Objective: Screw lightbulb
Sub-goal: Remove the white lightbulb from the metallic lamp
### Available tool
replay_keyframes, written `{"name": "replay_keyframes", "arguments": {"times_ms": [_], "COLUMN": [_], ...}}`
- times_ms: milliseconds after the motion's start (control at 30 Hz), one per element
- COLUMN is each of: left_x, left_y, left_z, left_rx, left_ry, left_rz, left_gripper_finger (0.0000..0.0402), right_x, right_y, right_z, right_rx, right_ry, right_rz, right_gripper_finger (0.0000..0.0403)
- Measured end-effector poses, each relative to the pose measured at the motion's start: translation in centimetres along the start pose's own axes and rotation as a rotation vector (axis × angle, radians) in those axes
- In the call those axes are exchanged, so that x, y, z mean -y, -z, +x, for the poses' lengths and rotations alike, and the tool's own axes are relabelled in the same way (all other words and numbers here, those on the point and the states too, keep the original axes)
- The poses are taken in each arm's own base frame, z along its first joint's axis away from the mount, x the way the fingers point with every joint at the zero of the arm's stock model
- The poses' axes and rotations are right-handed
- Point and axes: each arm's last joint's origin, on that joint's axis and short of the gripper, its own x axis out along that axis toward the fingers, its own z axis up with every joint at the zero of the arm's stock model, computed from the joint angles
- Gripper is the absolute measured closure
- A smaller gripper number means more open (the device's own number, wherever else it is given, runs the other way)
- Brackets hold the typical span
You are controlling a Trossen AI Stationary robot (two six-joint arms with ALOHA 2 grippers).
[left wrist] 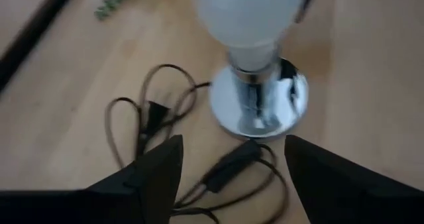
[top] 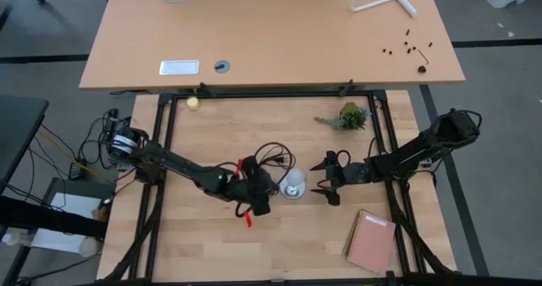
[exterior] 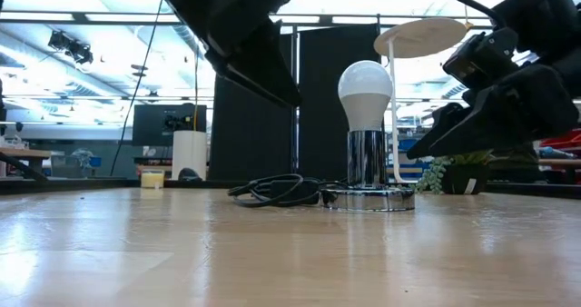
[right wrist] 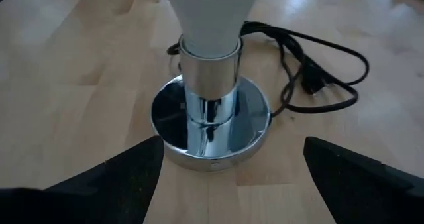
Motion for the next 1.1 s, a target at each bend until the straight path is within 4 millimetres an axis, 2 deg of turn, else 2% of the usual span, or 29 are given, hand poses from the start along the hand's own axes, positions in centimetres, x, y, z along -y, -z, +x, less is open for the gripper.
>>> {"name": "replay_keyframes", "arguments": {"times_ms": [300, 633, 900, 1100], "left_x": [0.4, 0.1, -0.1, -0.2], "left_y": [0.1, 0.5, -1.5, -2.2], "left_z": [0.0, -0.3, -1.7, -1.9], "left_rx": [-0.05, -0.095, -0.139, -0.113], "left_ry": [0.136, 0.113, 0.095, 0.079], "left_rz": [-0.057, 0.08, 0.08, 0.071], "left_gripper_finger": [0.0154, 0.0154, 0.0154, 0.0154], "right_x": [-0.2, -0.7, -0.3, -0.3], "right_y": [0.0, 0.1, 0.0, -0.2], "right_z": [0.0, -0.2, -0.1, 0.0], "right_rx": [-0.009, -0.005, -0.005, 0.012], "right_ry": [-0.048, -0.068, -0.039, -0.046], "right_rz": [-0.003, -0.077, -0.028, -0.009], "right_gripper_finger": [0.0031, 0.0031, 0.0031, 0.0031]}}
